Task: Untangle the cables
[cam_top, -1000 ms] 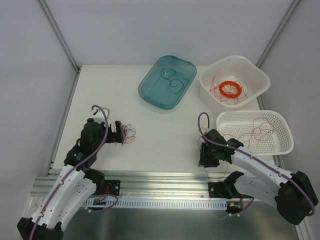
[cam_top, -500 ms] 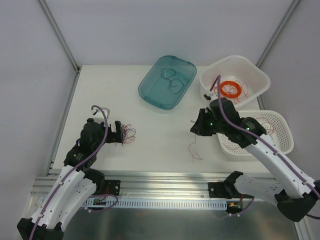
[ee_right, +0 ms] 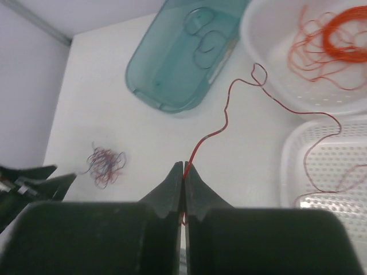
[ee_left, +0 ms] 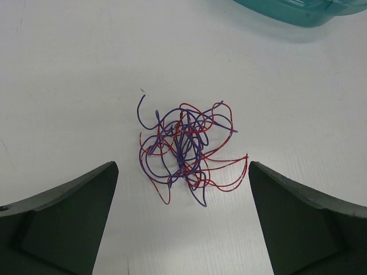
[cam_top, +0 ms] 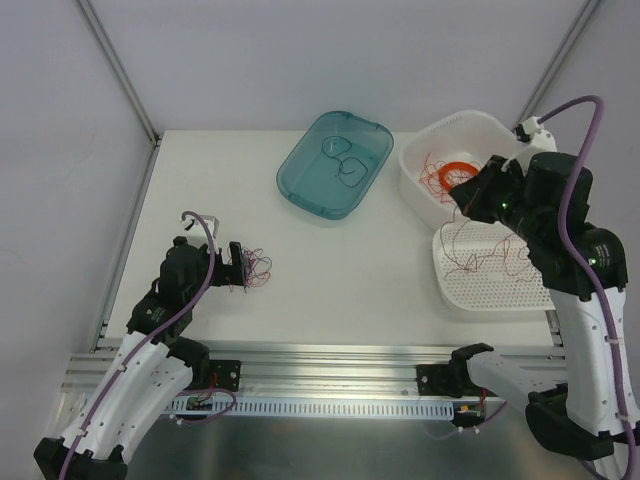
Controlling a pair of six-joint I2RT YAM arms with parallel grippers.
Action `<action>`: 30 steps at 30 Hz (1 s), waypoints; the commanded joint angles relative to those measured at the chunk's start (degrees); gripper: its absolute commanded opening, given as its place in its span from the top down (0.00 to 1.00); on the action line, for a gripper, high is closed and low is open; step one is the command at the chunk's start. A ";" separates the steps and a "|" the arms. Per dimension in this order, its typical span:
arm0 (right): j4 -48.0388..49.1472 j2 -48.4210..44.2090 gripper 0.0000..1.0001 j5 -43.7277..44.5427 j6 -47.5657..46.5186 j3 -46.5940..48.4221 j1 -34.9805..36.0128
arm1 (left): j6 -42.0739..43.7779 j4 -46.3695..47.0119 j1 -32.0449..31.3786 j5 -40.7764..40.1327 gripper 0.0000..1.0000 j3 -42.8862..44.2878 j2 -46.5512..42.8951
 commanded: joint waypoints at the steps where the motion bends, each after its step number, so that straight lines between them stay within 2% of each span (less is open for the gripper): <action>1: -1.44 -1.67 0.99 0.80 -3.93 0.46 -8.03 | 0.67 1.01 0.00 0.46 0.01 0.41 -0.64; 4: 0.23 -3.69 0.99 2.64 -4.99 -2.88 -14.71 | 0.58 1.01 0.00 0.46 0.01 0.50 -0.73; 9: 5.67 -7.21 0.99 -0.52 -3.24 -15.52 -28.25 | 0.67 0.92 0.00 0.28 0.01 0.41 -0.99; 14: 14.02 -11.33 0.99 5.00 1.15 -27.48 -34.67 | 0.76 0.92 0.00 0.28 0.01 0.50 -1.00; 18: 19.21 -11.17 0.99 5.10 4.15 -38.01 -39.86 | 0.76 0.92 0.00 0.28 0.01 0.41 -1.17; 25: 31.07 -9.06 0.99 2.04 14.33 -55.15 -46.45 | 0.84 0.92 0.00 0.37 0.01 0.41 -1.35; 28: 33.28 -5.73 0.99 -2.18 16.98 -59.04 -49.71 | 0.93 0.92 0.00 0.11 0.01 0.32 -1.70; 30: 31.10 -2.83 0.99 -2.46 16.37 -58.62 -50.06 | 0.93 0.92 0.00 0.11 0.01 0.32 -1.79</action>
